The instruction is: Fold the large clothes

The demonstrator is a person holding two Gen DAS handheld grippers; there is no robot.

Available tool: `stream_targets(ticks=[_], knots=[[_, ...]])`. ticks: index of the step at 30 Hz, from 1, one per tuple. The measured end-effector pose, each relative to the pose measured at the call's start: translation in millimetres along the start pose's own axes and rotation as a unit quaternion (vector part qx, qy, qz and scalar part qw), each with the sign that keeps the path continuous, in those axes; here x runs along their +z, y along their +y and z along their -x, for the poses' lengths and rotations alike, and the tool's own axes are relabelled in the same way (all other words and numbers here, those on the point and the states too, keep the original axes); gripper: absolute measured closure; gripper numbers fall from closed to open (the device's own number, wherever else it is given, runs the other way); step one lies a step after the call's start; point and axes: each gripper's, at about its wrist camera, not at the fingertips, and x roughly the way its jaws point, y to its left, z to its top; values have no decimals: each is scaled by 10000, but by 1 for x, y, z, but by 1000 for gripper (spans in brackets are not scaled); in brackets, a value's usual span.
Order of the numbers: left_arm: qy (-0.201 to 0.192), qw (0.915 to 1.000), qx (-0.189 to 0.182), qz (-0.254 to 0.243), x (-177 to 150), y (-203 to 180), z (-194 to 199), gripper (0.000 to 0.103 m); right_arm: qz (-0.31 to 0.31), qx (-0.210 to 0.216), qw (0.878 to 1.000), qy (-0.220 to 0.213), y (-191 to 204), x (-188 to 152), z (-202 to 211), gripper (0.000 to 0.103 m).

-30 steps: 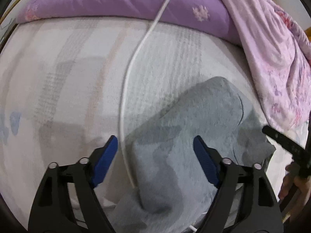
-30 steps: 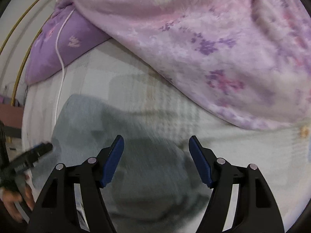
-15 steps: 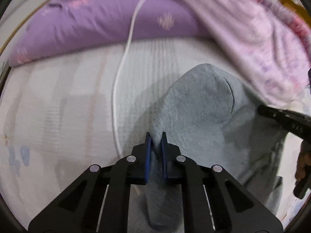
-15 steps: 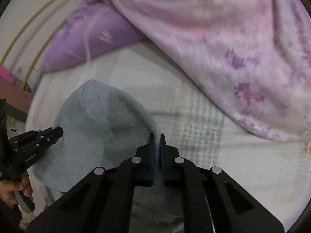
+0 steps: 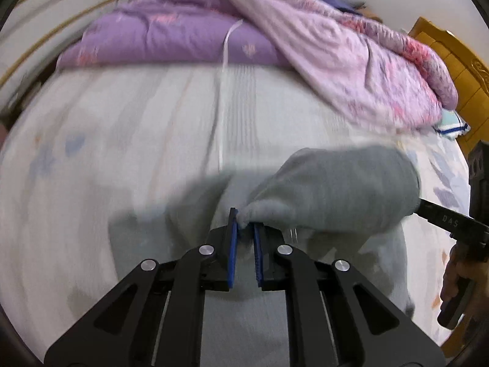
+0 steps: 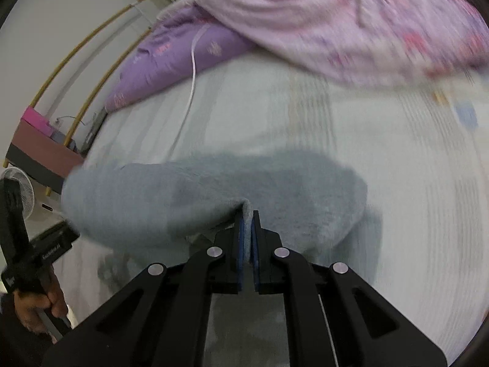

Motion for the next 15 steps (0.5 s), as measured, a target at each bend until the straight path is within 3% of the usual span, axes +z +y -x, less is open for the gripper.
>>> stream_targets(ticks=[4, 6, 8, 10, 11, 13, 15], knots=[[635, 9973, 27, 378, -64, 0, 2, 92, -396, -165, 9975, 559, -9, -54, 2, 96], [1042, 9921, -19, 703, -86, 5, -2, 91, -762, -263, 9931, 856, -15, -72, 1, 93], [1314, 9829, -237, 1265, -102, 14, -1, 79, -1131, -152, 9889, 955, -20, -81, 7, 91], [1391, 9758, -345, 1650, -113, 22, 7, 64, -1522, -50, 9840, 930, -24, -90, 17, 71], [1279, 9727, -435, 1887, -116, 26, 13, 56, -1677, -13, 9817, 905, -26, -90, 21, 66], [1076, 9625, -653, 2404, -118, 34, 22, 43, -2196, 279, 9723, 746, -30, -95, 31, 43], [1044, 9548, -826, 2656, -118, 34, 20, 38, -2599, 527, 9619, 657, -32, -99, 31, 41]])
